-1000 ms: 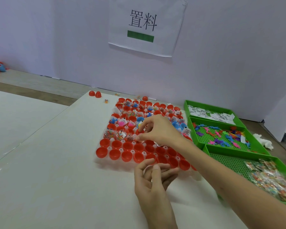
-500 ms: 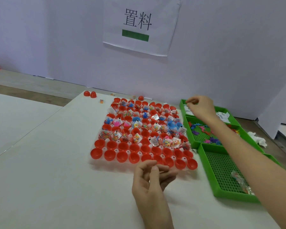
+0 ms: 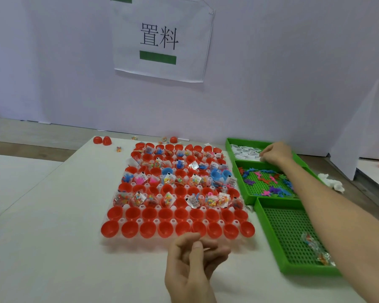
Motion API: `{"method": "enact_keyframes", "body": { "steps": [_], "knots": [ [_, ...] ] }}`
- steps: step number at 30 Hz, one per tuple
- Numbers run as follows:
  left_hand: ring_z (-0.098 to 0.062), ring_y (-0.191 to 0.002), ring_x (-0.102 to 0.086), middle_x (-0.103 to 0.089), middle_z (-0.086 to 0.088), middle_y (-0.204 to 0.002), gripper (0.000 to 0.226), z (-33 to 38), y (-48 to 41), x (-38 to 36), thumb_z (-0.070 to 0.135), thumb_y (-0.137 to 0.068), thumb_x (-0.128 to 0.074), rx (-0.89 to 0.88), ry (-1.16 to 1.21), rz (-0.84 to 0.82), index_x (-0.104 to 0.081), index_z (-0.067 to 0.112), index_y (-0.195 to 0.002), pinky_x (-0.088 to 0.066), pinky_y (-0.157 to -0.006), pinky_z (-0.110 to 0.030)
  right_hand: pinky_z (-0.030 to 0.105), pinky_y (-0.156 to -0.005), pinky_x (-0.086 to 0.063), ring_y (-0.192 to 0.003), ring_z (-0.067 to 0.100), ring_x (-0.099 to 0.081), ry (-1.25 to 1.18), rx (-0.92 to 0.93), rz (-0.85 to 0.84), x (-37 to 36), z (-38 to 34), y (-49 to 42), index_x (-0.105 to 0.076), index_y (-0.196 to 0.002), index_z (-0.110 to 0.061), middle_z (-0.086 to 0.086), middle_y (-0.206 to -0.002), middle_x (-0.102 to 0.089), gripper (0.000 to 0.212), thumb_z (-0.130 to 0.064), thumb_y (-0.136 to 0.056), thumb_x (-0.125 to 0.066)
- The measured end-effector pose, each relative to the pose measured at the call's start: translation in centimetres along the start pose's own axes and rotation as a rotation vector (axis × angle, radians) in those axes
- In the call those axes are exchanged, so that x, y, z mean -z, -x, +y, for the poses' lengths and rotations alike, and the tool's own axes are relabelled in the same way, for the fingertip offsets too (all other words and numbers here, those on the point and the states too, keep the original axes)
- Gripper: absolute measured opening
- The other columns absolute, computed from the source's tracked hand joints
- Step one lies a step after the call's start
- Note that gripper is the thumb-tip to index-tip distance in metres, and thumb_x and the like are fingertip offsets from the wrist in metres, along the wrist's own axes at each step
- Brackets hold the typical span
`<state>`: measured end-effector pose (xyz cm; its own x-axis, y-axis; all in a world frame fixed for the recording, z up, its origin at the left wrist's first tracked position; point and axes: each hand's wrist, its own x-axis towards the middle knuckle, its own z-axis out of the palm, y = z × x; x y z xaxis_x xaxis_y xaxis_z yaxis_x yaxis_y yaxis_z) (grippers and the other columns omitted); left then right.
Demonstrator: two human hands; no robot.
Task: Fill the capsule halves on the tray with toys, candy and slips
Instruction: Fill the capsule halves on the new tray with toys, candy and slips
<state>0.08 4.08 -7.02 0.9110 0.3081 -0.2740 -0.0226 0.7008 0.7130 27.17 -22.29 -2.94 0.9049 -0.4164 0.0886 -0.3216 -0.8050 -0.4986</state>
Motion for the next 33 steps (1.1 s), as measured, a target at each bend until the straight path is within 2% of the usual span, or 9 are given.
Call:
{"method": "enact_keyframes", "body": {
  "steps": [4, 10, 14, 16, 19, 21, 23, 27, 33],
  "knots": [
    [-0.031, -0.044, -0.065, -0.063, -0.015, -0.055, 0.023, -0.2, 0.3, -0.1, -0.015, -0.093, -0.040, -0.015, 0.003, -0.006, -0.057, -0.003, -0.084, -0.055, -0.044, -0.028, 0.025, -0.074, -0.044, -0.072, 0.008, -0.055, -0.102, 0.062, 0.133, 0.8, 0.3, 0.9, -0.078, -0.088, -0.015, 0.007, -0.099, -0.075, 0.013, -0.004, -0.084, -0.073],
    [-0.030, -0.044, -0.065, -0.063, -0.015, -0.055, 0.023, -0.3, 0.6, -0.3, -0.014, -0.094, -0.040, -0.017, 0.016, -0.015, -0.057, -0.003, -0.084, -0.055, -0.043, -0.028, 0.033, -0.086, -0.052, -0.098, 0.023, -0.066, -0.228, 0.093, 0.224, 2.4, 1.5, 1.2, -0.076, -0.091, -0.016, 0.009, -0.104, -0.074, 0.011, -0.007, -0.090, -0.070],
    [-0.030, -0.044, -0.065, -0.064, -0.016, -0.055, 0.023, -0.4, 0.7, -0.4, -0.014, -0.094, -0.041, -0.028, 0.015, -0.011, -0.058, -0.002, -0.083, -0.054, -0.043, -0.027, 0.020, -0.059, -0.045, -0.073, 0.015, -0.059, -0.268, 0.118, 0.241, 3.2, 2.0, 1.7, -0.072, -0.118, -0.015, 0.011, -0.127, -0.067, 0.025, -0.011, -0.096, -0.062],
    [-0.029, -0.044, -0.065, -0.063, -0.015, -0.055, 0.023, -0.4, 0.7, -0.4, -0.013, -0.094, -0.041, -0.032, 0.017, -0.010, -0.058, -0.002, -0.083, -0.055, -0.043, -0.027, 0.018, -0.058, -0.042, -0.079, 0.014, -0.062, -0.361, 0.127, 0.215, 3.9, 2.0, 2.7, -0.073, -0.110, -0.016, 0.010, -0.122, -0.069, 0.020, -0.008, -0.095, -0.062],
    [-0.029, -0.045, -0.065, -0.063, -0.013, -0.055, 0.024, -0.5, 0.7, -0.3, -0.013, -0.094, -0.041, -0.048, 0.018, -0.009, -0.058, -0.001, -0.084, -0.055, -0.044, -0.027, 0.017, -0.062, -0.048, -0.088, 0.016, -0.070, -0.599, 0.123, 0.110, 5.3, 2.2, 5.8, -0.071, -0.089, -0.017, 0.005, -0.095, -0.077, 0.018, 0.000, -0.091, -0.065],
    [-0.029, -0.045, -0.065, -0.063, -0.013, -0.055, 0.023, -0.6, 0.7, -0.3, -0.014, -0.093, -0.042, -0.054, 0.014, -0.005, -0.059, 0.000, -0.084, -0.055, -0.044, -0.027, 0.024, -0.072, -0.053, -0.088, 0.015, -0.072, -0.641, 0.155, 0.043, 6.3, 3.0, 8.4, -0.073, -0.090, -0.018, 0.002, -0.090, -0.078, 0.016, -0.003, -0.088, -0.071],
    [-0.028, -0.046, -0.065, -0.063, -0.013, -0.056, 0.024, -0.7, 0.7, -0.3, -0.014, -0.093, -0.042, -0.057, 0.018, -0.010, -0.059, 0.000, -0.084, -0.055, -0.045, -0.027, 0.027, -0.076, -0.055, -0.084, 0.013, -0.074, -0.613, 0.217, -0.043, 7.1, 4.0, 11.1, -0.074, -0.094, -0.021, -0.002, -0.089, -0.079, 0.018, -0.008, -0.082, -0.079],
    [-0.026, -0.045, -0.065, -0.063, -0.013, -0.057, 0.024, -0.9, 0.8, -0.2, -0.013, -0.093, -0.043, -0.064, 0.017, -0.016, -0.060, 0.000, -0.083, -0.056, -0.046, -0.028, 0.015, -0.062, -0.053, -0.071, 0.011, -0.072, -0.525, 0.267, -0.160, 8.0, 6.4, 15.6, -0.078, -0.083, -0.026, -0.001, -0.082, -0.076, 0.021, -0.011, -0.071, -0.087],
    [-0.022, -0.044, -0.063, -0.063, -0.010, -0.055, 0.025, -1.0, 0.8, -0.1, -0.010, -0.094, -0.044, -0.094, 0.006, -0.003, -0.061, 0.004, -0.082, -0.056, -0.046, -0.027, 0.019, -0.061, -0.051, -0.068, 0.016, -0.069, -0.280, 0.233, -0.620, 9.1, 8.4, 17.9, -0.078, -0.092, -0.027, 0.011, -0.081, -0.074, 0.028, -0.008, -0.074, -0.087]
  ]
}}
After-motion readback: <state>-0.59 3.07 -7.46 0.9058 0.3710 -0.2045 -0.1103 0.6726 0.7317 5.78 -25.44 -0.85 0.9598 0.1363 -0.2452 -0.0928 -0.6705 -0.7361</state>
